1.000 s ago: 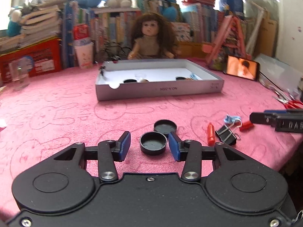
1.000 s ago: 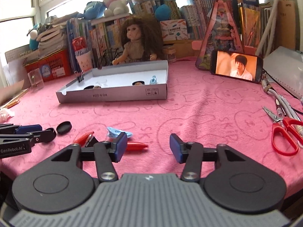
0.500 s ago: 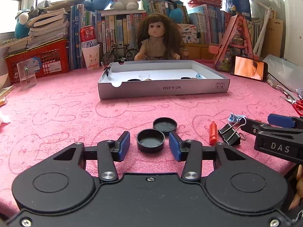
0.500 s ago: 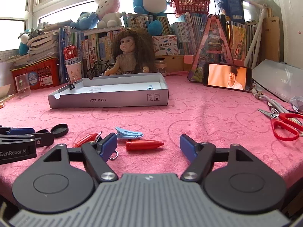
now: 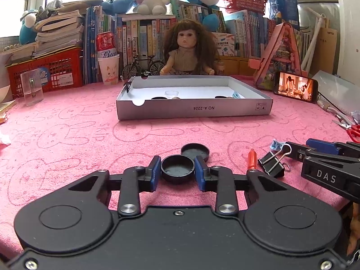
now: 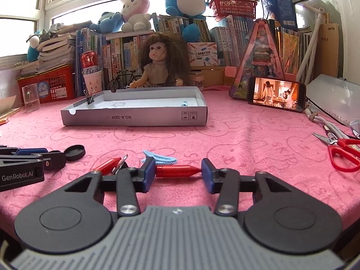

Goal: Organize rigid objects
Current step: 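Grasp a black round cap with the left gripper while the right grasps the red marker, then carry the black cap and red marker over the tray and lower them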

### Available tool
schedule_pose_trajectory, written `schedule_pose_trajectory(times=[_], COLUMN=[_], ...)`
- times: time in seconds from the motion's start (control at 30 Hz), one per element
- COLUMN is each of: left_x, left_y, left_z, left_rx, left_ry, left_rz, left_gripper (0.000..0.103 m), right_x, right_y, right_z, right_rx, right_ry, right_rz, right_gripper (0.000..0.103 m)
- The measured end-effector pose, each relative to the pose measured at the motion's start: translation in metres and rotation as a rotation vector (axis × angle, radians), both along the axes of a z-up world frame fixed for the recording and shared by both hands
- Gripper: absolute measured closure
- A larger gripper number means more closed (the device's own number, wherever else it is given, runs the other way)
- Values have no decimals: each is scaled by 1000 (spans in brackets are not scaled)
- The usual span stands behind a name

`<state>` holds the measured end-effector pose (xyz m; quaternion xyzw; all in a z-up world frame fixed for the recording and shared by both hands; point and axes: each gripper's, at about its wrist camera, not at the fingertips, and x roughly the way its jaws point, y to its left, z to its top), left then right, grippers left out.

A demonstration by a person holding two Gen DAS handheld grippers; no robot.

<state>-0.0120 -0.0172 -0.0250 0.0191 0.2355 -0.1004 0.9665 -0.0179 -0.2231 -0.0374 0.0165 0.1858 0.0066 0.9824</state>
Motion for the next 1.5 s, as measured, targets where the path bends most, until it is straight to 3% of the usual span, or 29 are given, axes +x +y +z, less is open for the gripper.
schedule_pose_trajectory(times=[0.4,1.5], left_x=[13,54], left_y=[0,10], left_z=[20,41], left_rx=[-42,-83], left_ry=[-19,-24], left_rz=[1,34], left_gripper=[73,73], right_x=[14,47], right_y=[-5,-17], right_z=[21,42], right_rx=[11,61], right_ry=[-58,-79], right_rz=[4,-3], right_gripper=[54,54])
